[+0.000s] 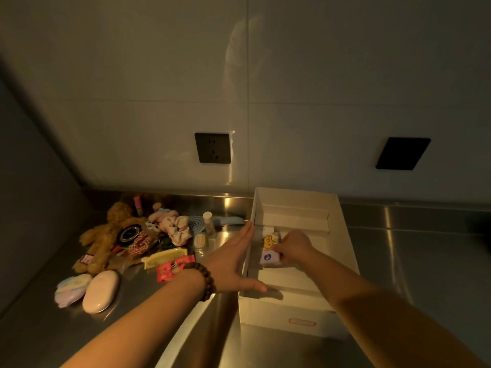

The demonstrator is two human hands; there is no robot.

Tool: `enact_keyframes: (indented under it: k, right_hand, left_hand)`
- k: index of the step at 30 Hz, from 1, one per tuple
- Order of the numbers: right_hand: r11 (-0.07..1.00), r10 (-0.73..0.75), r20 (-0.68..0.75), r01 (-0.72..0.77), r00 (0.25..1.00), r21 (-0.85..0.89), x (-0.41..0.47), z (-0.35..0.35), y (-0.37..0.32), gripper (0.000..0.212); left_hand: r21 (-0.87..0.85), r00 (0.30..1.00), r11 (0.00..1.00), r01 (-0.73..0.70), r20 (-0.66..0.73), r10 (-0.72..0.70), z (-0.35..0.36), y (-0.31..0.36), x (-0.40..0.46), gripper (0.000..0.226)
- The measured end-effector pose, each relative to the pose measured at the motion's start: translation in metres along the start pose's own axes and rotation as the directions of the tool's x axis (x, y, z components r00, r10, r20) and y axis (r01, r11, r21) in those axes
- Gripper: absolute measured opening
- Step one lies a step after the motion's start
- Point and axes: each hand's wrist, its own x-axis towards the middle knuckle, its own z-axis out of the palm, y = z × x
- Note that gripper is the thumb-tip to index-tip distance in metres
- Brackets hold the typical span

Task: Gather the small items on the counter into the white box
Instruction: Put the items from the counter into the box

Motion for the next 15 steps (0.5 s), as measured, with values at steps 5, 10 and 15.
enact_keyframes:
  k: [5,10,15]
  right_hand:
    - [0.991,-0.003,0.068,0.012,0.998,-0.133,0.01,0.021,-0.001,0.034]
    - [0.981,0.049,0.125,-0.024,0.991,-0.191,0.022,0.019,-0.001,0.035]
    - [0.89,-0.081,0.105,0.119,0.991,-0.441,0.018,0.02,0.003,0.033]
  left_hand:
    - [0.017,1.0,1.0,-0.008,-0.021,0.009,0.006,-0.007,0.0,0.126]
    - [-0.028,1.0,1.0,-0.007,-0.022,0.006,0.007,-0.009,0.0,0.123]
    - [-0.046,1.0,0.999,-0.002,-0.021,0.001,0.007,-0.007,-0.002,0.121]
